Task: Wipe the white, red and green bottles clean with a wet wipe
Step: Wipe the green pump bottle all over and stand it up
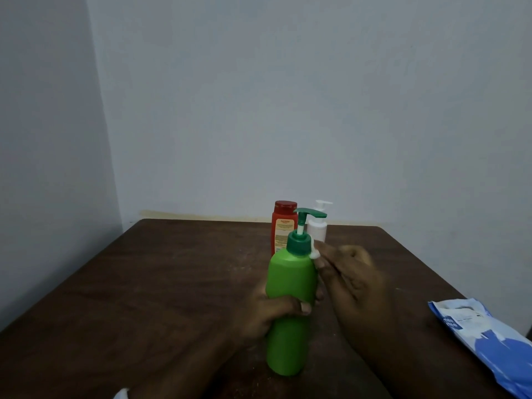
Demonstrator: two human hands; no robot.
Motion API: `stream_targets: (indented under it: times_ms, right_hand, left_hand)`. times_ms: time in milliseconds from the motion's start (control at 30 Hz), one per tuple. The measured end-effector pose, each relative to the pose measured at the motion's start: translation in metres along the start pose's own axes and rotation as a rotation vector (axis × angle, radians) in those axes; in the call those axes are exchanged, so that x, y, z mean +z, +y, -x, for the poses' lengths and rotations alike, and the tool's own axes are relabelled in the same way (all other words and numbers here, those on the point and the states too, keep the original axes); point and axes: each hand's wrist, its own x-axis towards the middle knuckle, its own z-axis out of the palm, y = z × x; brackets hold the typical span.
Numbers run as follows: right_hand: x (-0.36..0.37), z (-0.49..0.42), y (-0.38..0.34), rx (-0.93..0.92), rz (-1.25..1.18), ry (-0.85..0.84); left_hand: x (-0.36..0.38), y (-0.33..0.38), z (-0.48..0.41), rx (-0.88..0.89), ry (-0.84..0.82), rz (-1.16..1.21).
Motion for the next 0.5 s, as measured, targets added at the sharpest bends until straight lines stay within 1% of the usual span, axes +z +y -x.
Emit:
stream_targets:
  times_ms: [67,167,200,267,300,333,367,467,500]
  right_hand:
    - [-0.006,0.004,-0.004,-0.09,0.113,0.045]
    - [-0.016,-0.004,-0.012,-0.115,0.051,0.096]
    - [-0.016,-0.01,-0.017,-0.076,-0.009,0.142]
    - [-0.01,-0.019,-0.023,0.056,-0.242,0.237]
    - [-0.004,-0.021,-0.025,0.111,-0.344,0.261]
    - [0.002,-0.022,-0.026,0.135,-0.391,0.257]
    - [0.008,-0.019,-0.026,0.111,-0.356,0.246]
    - [0.022,0.0,-0.018,-0.109,-0.059,0.25]
    - [0.023,0.006,-0.014,-0.154,0.003,0.248]
  left_hand:
    - [-0.001,0.0,0.001,-0.007,0.015,0.003]
    - [0.0,0.002,0.0,0.007,0.007,-0.014]
    - [0.0,0.002,-0.001,0.011,0.0,-0.017]
    - [0.001,0.002,-0.001,0.014,-0.008,-0.014]
    - [0.001,0.002,-0.001,0.011,-0.011,-0.014]
    - [0.001,0.0,-0.001,0.0,0.0,-0.012]
    - [0.001,0.0,-0.001,-0.018,0.02,-0.004]
    - [0.0,0.0,0.0,-0.046,0.051,0.007]
    - [0.001,0.0,0.0,-0.041,0.048,0.001]
